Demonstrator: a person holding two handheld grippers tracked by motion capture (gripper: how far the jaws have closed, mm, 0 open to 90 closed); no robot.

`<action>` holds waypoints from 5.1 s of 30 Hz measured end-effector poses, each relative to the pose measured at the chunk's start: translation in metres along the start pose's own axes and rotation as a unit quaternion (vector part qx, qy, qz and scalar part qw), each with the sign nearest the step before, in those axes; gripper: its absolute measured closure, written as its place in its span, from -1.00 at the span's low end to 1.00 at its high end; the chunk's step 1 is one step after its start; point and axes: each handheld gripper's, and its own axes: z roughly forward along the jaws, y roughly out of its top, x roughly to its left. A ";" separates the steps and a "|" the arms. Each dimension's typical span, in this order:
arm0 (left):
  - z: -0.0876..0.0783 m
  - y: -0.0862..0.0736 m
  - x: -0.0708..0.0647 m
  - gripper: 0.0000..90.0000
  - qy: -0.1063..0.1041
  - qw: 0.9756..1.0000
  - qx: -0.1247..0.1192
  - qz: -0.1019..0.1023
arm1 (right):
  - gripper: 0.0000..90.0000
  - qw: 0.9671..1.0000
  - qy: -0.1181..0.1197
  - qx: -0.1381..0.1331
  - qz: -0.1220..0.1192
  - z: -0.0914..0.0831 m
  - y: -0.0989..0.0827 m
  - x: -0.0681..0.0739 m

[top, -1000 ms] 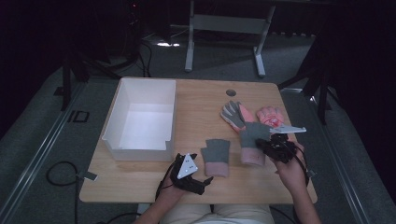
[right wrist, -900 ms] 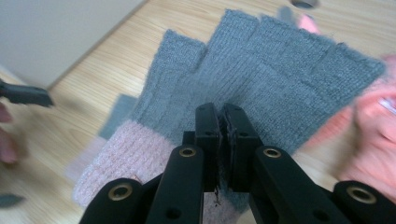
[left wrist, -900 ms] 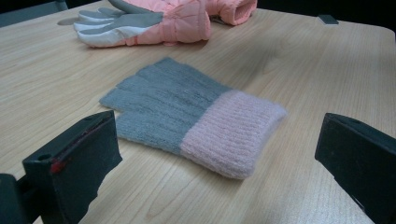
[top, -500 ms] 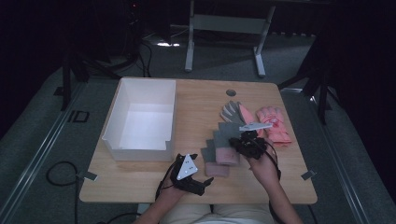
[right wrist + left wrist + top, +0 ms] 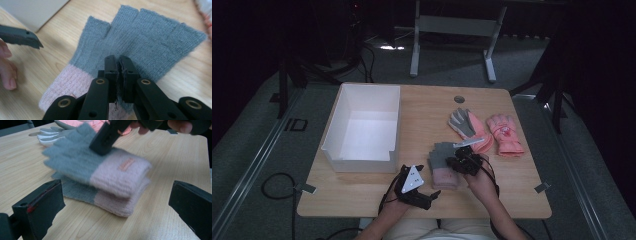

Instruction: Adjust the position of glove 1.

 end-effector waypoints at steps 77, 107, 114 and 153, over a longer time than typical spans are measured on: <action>0.043 0.028 0.012 0.53 -0.082 0.976 0.134 0.154 | 0.14 0.993 0.028 0.020 0.117 0.048 0.009 -0.058; 0.012 0.098 0.031 0.57 -0.107 0.969 0.158 0.160 | 0.64 0.989 0.107 -0.046 0.087 -0.009 0.047 -0.043; 0.003 0.121 0.035 0.57 -0.106 0.964 0.165 0.179 | 0.65 0.990 0.100 -0.062 0.075 -0.028 0.061 -0.039; -0.104 0.170 0.112 0.56 -0.037 0.946 0.210 0.245 | 0.65 0.986 0.128 -0.106 0.006 -0.029 0.186 0.038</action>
